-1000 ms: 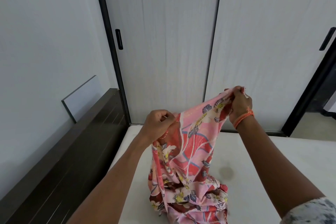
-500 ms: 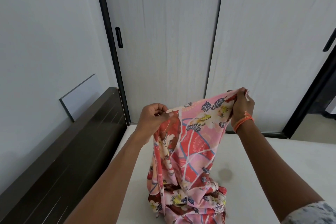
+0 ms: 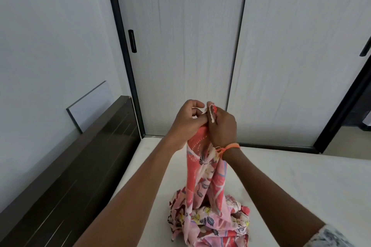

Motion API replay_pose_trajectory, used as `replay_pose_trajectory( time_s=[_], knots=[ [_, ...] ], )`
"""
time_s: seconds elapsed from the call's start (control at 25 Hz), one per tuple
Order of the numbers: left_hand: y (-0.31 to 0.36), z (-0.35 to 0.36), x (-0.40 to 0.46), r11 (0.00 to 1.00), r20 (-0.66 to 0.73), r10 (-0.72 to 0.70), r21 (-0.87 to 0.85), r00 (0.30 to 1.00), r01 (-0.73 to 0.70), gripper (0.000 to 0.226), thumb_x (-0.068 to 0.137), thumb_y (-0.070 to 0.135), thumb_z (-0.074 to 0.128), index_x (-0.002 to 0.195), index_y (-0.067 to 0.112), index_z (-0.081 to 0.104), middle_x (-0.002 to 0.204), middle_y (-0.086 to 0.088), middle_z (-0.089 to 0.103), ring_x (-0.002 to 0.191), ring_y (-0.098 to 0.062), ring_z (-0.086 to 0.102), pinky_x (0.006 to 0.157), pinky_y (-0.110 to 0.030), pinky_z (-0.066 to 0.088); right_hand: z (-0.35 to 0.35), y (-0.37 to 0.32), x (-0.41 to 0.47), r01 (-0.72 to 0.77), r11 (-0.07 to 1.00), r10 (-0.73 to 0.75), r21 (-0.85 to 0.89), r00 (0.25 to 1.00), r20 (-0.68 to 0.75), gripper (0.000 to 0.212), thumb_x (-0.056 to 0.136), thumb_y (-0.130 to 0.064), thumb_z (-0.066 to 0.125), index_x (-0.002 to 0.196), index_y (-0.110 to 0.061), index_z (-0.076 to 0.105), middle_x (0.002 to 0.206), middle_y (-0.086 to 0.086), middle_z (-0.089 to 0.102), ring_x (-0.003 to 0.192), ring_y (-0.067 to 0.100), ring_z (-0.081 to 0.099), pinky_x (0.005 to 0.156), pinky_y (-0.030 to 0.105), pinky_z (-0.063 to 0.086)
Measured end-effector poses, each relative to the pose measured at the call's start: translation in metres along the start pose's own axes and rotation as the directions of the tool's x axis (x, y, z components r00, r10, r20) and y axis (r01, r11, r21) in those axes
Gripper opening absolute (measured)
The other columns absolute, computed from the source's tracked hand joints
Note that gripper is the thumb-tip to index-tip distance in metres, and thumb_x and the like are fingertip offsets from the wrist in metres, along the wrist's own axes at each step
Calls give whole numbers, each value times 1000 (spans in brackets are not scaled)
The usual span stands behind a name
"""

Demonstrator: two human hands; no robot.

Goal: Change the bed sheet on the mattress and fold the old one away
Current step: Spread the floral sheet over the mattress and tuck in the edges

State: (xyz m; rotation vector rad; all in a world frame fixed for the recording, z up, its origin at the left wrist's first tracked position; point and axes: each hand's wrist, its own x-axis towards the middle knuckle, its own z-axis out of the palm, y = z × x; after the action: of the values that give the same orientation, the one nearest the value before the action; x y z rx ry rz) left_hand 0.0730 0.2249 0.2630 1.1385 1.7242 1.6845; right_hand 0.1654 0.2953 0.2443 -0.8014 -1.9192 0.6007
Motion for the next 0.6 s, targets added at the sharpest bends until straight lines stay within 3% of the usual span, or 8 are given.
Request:
replay_pose_trajectory(
  time_s=[0.08,0.2,0.36,0.44,0.52,0.6],
  knots=[
    [-4,-5,-1,994,67,-17,106,998,10,27,88,19,70,112,21,57,93,2,65,75,-11,61,63,-28,51,-3,3,7,90,993,-91,-77,996,-1,48,99,-39,32,108,-13,72,95,13,73,82,30,66,66,30,43],
    [-21,1,-7,948,126,-5,315,992,-35,31,77,9,75,103,15,60,89,1,67,69,-12,59,60,-25,47,-14,-1,27,-6,998,16,62,987,-159,36,103,-26,39,118,-11,68,104,15,72,96,30,65,73,26,38],
    [-59,15,-25,953,242,-146,296,959,70,16,77,7,74,92,10,69,85,-9,72,70,-11,62,70,-28,53,-35,-4,60,-48,983,94,180,962,-257,38,104,-28,36,95,-14,70,81,2,66,78,18,59,70,23,35],
    [-73,25,-34,967,302,-171,232,938,101,18,79,7,72,96,13,72,89,-4,74,75,-8,66,76,-26,56,-44,-3,73,-94,969,160,227,943,-292,40,105,-29,35,73,-17,57,67,-1,59,66,16,54,68,23,38],
    [-81,41,-40,968,291,-167,232,942,100,20,80,22,74,100,21,71,91,6,74,80,-5,68,76,-22,57,-48,-3,81,-109,956,195,272,929,-315,43,105,-31,34,70,-17,55,62,-1,58,60,10,56,70,22,43],
    [-87,57,-41,960,208,-136,267,969,77,23,82,36,73,100,22,70,92,8,74,82,-9,70,78,-27,59,-48,-5,83,-109,945,212,309,923,-322,48,105,-29,33,68,-10,58,58,0,57,51,-1,55,64,10,41]
  ],
)
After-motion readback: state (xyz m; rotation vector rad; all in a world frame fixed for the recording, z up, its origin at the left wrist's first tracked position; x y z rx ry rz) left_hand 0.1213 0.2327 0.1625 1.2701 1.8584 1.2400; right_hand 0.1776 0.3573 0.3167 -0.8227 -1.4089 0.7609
